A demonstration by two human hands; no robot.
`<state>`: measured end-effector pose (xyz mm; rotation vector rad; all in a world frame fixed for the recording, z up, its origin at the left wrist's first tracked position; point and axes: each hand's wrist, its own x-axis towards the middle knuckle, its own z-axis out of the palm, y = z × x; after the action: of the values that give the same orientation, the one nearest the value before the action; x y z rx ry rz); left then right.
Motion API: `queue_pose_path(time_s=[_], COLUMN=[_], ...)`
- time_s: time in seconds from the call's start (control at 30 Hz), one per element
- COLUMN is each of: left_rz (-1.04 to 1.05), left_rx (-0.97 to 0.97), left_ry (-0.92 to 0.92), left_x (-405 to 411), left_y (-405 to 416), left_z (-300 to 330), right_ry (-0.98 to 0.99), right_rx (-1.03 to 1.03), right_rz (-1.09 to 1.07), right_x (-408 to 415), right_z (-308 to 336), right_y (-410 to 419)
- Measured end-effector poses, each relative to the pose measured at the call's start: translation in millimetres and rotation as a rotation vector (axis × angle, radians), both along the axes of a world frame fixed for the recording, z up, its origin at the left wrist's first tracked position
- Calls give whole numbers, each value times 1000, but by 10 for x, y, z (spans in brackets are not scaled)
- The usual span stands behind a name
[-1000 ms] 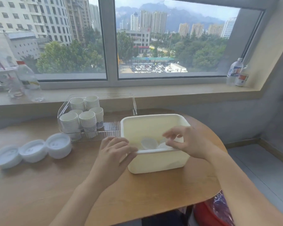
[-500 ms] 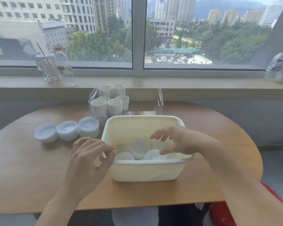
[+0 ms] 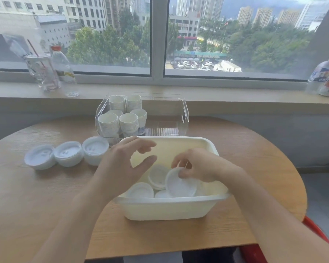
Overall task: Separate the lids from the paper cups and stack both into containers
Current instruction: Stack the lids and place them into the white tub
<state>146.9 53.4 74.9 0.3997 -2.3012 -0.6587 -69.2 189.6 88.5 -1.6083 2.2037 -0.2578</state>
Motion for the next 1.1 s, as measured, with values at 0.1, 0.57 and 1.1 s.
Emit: queue_pose_path(time_s=[0.1, 0.57, 1.1], left_rz=[-34, -94, -107], left_rx=[59, 204, 304], left_ry=[-27, -23, 10], left_x=[-10, -27, 18], left_y=[-19, -101, -64], left_z=[-42, 39, -2], right_ry=[-123, -805, -806], right_rx=[-250, -416, -558], right_rz=[-87, 29, 116], right_x=[-75, 124, 108], right_z=[50, 128, 73], right_y=[-74, -332, -264])
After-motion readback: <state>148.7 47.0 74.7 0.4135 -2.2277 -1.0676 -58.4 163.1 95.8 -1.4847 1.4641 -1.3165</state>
